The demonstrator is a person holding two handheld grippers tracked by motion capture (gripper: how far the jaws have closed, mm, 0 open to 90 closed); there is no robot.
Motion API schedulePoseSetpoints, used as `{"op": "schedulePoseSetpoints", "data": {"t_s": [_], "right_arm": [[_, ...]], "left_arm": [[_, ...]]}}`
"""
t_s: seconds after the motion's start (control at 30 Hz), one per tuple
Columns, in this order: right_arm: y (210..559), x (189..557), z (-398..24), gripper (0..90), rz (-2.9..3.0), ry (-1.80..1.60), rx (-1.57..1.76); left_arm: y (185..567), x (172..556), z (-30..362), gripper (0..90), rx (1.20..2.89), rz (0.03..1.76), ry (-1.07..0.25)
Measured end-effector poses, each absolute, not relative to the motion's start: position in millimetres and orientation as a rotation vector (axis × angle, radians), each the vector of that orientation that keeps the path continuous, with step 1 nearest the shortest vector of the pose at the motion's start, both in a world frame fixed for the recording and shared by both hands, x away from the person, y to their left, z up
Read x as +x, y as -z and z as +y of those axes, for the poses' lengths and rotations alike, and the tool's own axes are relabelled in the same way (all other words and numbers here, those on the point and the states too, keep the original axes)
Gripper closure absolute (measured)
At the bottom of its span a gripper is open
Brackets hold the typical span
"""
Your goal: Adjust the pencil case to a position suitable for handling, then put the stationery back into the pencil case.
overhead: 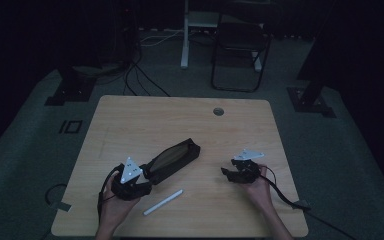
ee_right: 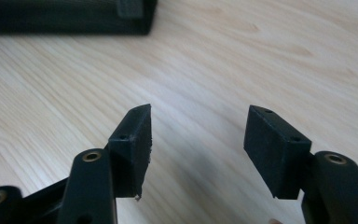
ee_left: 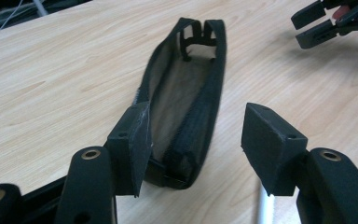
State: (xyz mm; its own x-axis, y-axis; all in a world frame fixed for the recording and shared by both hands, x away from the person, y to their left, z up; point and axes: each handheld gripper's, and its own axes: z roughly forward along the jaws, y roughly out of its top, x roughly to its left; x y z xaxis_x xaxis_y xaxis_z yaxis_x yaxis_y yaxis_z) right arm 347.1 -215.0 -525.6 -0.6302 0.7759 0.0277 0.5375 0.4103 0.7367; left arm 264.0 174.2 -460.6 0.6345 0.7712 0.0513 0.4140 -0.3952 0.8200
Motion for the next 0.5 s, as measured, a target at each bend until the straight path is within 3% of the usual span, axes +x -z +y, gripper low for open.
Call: {"op": "schedulePoseSetpoints", "data": {"t_s": [0.5], "right_arm": [[535.7,343.0,-238.3,38.4,2.295,-1.032,1.213]], "left_arm": [[469.1,243.4,155.9,40.5,2.116,0.819,-0.533]]}}
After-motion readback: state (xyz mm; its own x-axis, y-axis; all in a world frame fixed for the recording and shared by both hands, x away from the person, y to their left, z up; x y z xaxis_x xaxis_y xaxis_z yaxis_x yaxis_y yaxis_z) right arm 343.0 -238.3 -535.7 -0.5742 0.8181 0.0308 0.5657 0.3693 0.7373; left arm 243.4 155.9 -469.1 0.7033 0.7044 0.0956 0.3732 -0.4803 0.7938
